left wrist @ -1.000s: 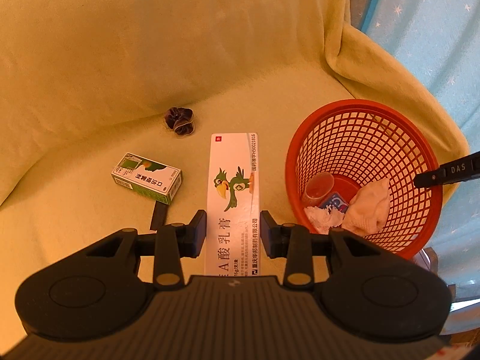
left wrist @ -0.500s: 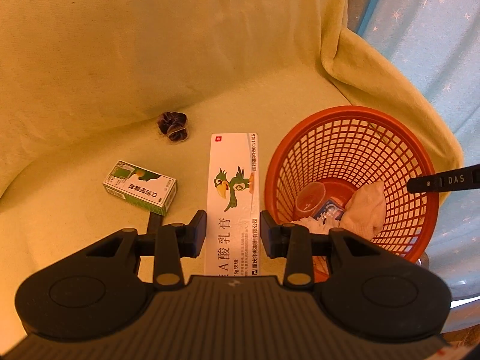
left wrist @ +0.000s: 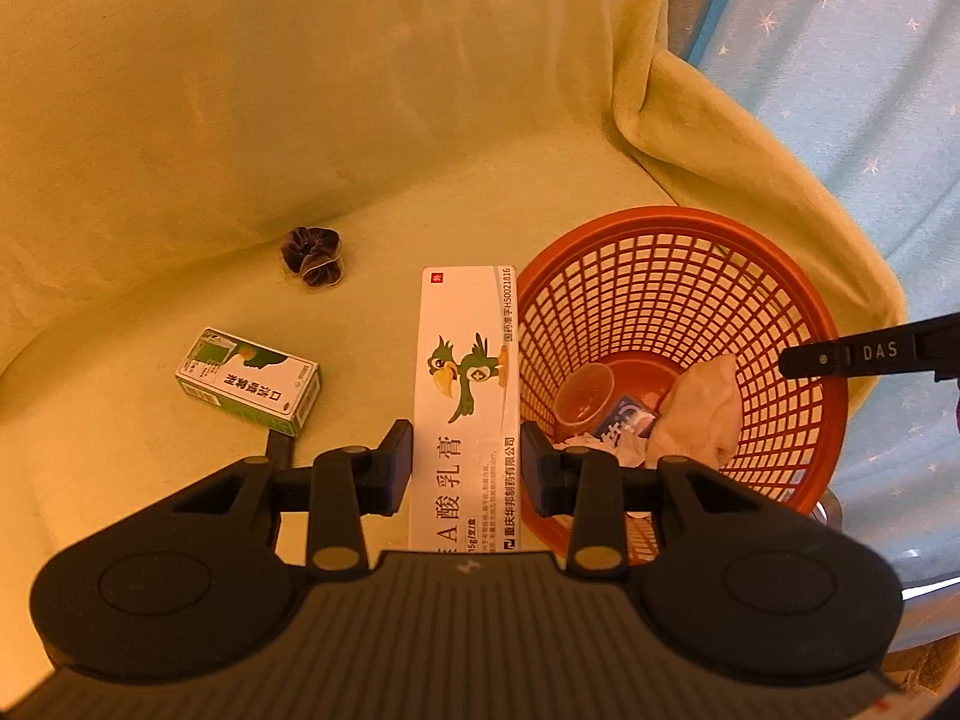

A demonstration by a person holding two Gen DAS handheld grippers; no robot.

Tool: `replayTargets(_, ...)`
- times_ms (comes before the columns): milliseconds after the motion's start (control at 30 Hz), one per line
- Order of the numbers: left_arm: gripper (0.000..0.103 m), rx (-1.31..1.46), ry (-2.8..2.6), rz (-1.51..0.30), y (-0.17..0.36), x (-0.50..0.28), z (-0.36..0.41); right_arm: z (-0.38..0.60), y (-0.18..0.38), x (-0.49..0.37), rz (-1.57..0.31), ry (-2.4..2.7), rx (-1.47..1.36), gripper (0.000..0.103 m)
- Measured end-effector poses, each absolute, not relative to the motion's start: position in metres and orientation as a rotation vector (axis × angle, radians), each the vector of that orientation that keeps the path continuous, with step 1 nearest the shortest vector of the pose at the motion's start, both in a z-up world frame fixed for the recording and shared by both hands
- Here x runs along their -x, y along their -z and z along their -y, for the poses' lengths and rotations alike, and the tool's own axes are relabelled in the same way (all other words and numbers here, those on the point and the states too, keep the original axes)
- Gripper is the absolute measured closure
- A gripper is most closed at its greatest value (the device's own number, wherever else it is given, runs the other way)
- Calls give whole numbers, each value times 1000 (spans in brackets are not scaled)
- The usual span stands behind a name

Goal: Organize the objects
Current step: 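Lift the ointment box and carry it over the wastebasket, then open the left gripper over the wastebasket to drop the ointment box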

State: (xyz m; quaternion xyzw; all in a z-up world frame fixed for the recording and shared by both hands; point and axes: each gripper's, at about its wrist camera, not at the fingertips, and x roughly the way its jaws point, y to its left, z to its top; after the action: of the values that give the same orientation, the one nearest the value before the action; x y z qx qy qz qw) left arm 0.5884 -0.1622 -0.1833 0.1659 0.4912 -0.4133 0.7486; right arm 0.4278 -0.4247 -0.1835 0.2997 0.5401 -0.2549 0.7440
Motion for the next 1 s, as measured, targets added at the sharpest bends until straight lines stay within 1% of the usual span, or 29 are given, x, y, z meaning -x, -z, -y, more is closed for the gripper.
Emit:
replayTargets(867, 70, -341, 1043, -1081, 185, -573, 197, 423, 183, -426, -1178, 556, -654, 94)
replayTargets(900, 70, -329, 1056, -1090, 184, -573, 200, 423, 184, -426, -1178, 557, -655, 94)
replayTargets(933, 61, -320, 1071, -1093, 184, -573, 202, 423, 184, -426, -1178, 558, -656, 94)
replayTargets(967, 56, -320, 1075, -1088, 183, -572, 204, 423, 184, -426, -1178, 558, -657, 94)
replayTargets(1000, 54, -326, 1075, -1076, 182, -570, 205, 423, 184, -426, -1179, 558, -658, 94)
